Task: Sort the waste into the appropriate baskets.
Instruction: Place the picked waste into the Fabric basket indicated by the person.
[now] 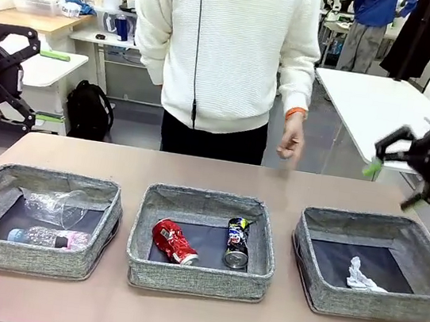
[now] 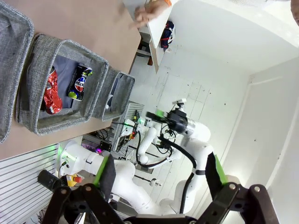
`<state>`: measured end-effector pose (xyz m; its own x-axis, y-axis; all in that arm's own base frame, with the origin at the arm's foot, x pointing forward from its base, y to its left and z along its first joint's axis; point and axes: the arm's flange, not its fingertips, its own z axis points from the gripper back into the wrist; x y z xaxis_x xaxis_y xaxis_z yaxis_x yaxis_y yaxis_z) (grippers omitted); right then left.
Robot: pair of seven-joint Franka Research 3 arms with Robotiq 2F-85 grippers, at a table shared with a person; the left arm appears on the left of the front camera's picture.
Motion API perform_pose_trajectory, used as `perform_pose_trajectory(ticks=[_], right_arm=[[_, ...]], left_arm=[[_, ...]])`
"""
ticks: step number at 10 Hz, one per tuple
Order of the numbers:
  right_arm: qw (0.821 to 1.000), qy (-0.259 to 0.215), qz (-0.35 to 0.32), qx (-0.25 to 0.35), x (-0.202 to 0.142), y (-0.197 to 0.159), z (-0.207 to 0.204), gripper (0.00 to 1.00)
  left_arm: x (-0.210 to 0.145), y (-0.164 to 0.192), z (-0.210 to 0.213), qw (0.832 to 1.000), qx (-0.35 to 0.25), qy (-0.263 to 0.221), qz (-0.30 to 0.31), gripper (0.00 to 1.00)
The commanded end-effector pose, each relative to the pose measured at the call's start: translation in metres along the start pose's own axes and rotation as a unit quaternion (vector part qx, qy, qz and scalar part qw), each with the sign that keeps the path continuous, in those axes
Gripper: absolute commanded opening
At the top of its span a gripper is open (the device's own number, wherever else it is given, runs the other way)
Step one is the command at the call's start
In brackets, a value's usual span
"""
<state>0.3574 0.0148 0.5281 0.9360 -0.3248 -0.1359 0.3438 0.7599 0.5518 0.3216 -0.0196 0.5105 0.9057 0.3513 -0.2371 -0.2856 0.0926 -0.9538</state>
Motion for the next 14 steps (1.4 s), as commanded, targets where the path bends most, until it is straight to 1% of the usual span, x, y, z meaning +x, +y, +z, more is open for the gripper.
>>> perform_pose_trajectory(ticks=[1, 2, 3, 4, 5, 6, 7, 8, 9, 14], right_arm=[[0.949, 0.151, -0.007, 0.276, -0.005, -0.010, 0.026, 1.00], [0.911, 0.232, 0.010, 0.341, -0.005, -0.019, 0.028, 1.00], [0.889, 0.259, 0.032, 0.377, -0.005, -0.028, 0.028, 1.00], [0.876, 0.280, 0.043, 0.390, -0.005, -0.038, 0.026, 1.00], [0.889, 0.279, 0.057, 0.357, -0.005, -0.045, 0.019, 1.00], [0.893, 0.269, 0.144, 0.330, -0.008, -0.055, 0.005, 1.00], [0.908, 0.240, 0.151, 0.307, -0.004, -0.068, -0.007, 1.00], [0.911, 0.221, 0.132, 0.323, 0.000, -0.077, -0.013, 1.00], [0.893, 0.261, 0.116, 0.347, -0.015, -0.056, 0.002, 1.00], [0.893, 0.261, 0.116, 0.347, -0.015, -0.056, 0.002, 1.00]], left_arm=[[-0.001, -0.002, 0.000, 1.000, -0.005, -0.002, 0.002, 1.00], [-0.001, -0.002, 0.000, 1.000, -0.005, -0.002, 0.002, 1.00], [-0.001, -0.002, 0.000, 1.000, -0.005, -0.002, 0.002, 1.00], [-0.001, -0.002, 0.000, 1.000, -0.005, -0.002, 0.002, 1.00], [-0.001, -0.002, 0.000, 1.000, -0.005, -0.002, 0.002, 1.00], [-0.001, -0.002, 0.000, 1.000, -0.005, -0.002, 0.002, 1.00], [-0.001, -0.002, 0.000, 1.000, -0.005, -0.002, 0.002, 1.00], [-0.001, -0.002, 0.000, 1.000, -0.005, -0.002, 0.002, 1.00], [-0.001, -0.002, 0.000, 1.000, -0.005, -0.002, 0.002, 1.00], [-0.001, -0.002, 0.000, 1.000, -0.005, -0.002, 0.002, 1.00]])
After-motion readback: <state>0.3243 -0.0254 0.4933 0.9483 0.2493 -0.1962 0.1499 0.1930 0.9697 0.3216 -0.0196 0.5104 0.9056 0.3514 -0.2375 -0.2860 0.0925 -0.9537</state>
